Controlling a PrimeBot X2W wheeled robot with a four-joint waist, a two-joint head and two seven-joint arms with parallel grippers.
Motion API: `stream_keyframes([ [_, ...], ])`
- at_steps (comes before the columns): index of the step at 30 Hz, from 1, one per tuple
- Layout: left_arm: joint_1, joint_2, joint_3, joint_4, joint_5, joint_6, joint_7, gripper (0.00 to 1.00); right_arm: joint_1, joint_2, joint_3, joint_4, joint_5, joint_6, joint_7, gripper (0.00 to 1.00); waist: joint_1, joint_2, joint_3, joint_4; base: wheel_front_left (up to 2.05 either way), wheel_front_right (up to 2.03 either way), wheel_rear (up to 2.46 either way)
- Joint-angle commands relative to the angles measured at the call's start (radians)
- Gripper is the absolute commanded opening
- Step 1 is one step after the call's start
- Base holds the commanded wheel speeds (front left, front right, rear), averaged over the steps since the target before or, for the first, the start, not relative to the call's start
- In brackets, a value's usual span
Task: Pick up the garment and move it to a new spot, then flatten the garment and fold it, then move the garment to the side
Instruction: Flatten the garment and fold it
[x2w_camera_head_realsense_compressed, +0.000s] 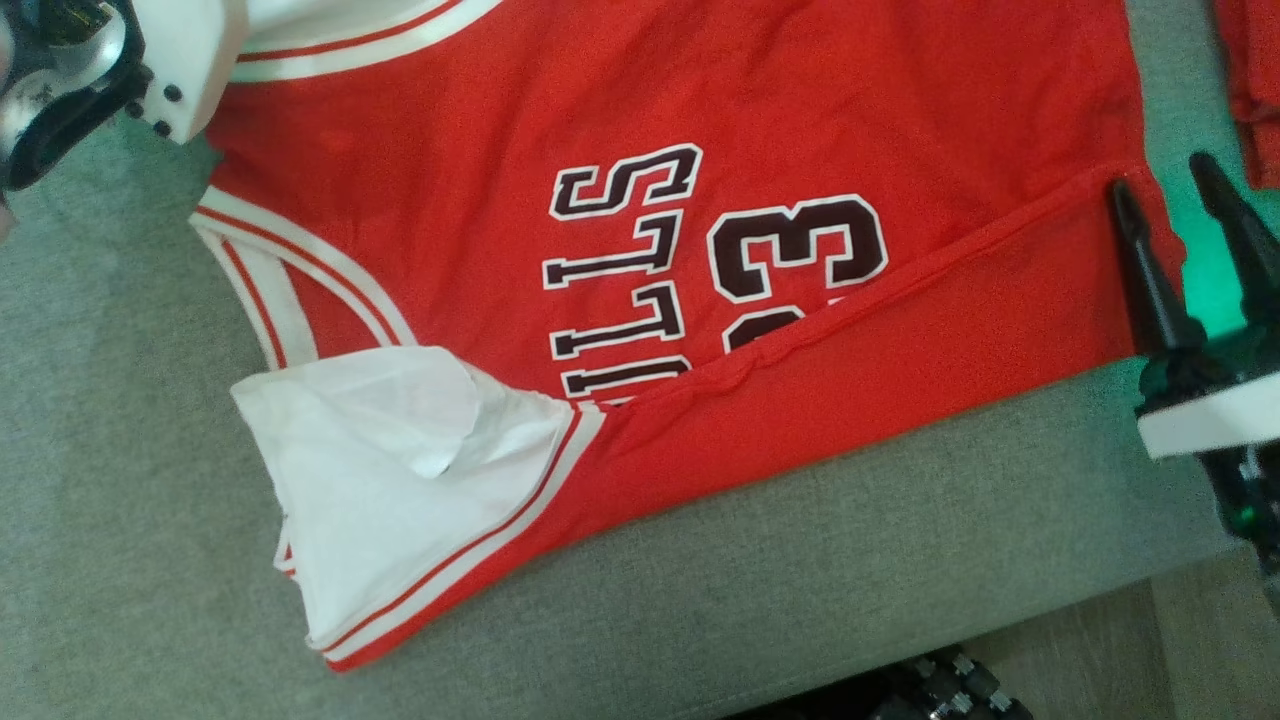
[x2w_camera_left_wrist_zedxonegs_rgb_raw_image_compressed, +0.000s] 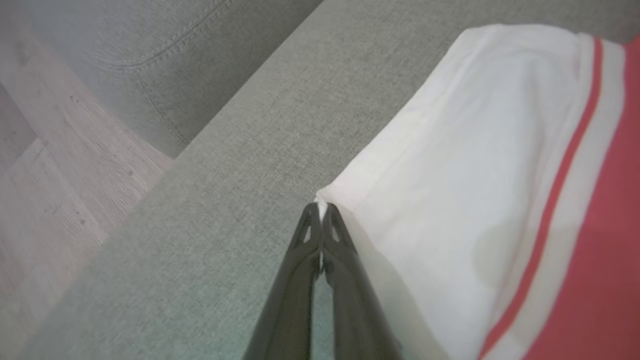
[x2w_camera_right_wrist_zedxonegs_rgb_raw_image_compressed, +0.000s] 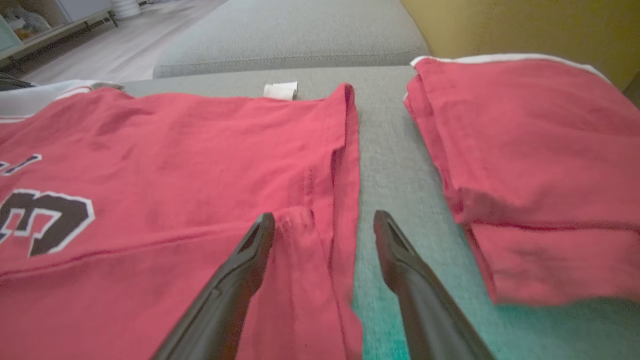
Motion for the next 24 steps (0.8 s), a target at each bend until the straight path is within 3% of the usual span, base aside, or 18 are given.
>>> stream_keyframes([
  [1, -0.053, 0.032, 0.038, -0.014, 0.025, 0.002, -0.038, 0.0, -0.011, -0.033, 0.008, -0.026, 0.015, -0.001, -0.011, 1.0, 0.0, 0.0, -0.003, 0.005, 0.0, 0.0, 0.0],
  [5, -0.084, 0.016, 0.033, 0.015, 0.063, 0.002, -0.12, 0.0, -0.095, -0.065, 0.033, -0.011, 0.043, -0.001, 0.014, 1.0, 0.0, 0.0, -0.011, 0.016, 0.0, 0.0, 0.0],
  [12, -0.132, -0.021, 0.017, 0.064, 0.11, 0.002, -0.226, 0.0, -0.336, -0.088, 0.059, 0.156, 0.034, -0.001, 0.231, 1.0, 0.0, 0.0, -0.008, 0.051, 0.0, 0.0, 0.0],
  [22, -0.169, -0.044, -0.028, 0.111, 0.104, 0.002, -0.272, 0.0, -0.548, -0.075, 0.162, 0.346, 0.036, -0.001, 0.412, 1.0, 0.0, 0.0, 0.001, 0.088, 0.0, 0.0, 0.0],
  [24, -0.174, -0.045, -0.037, 0.119, 0.099, 0.002, -0.279, 0.0, -0.575, -0.084, 0.184, 0.372, 0.038, -0.001, 0.433, 0.82, 0.0, 0.0, 0.003, 0.094, 0.0, 0.0, 0.0],
])
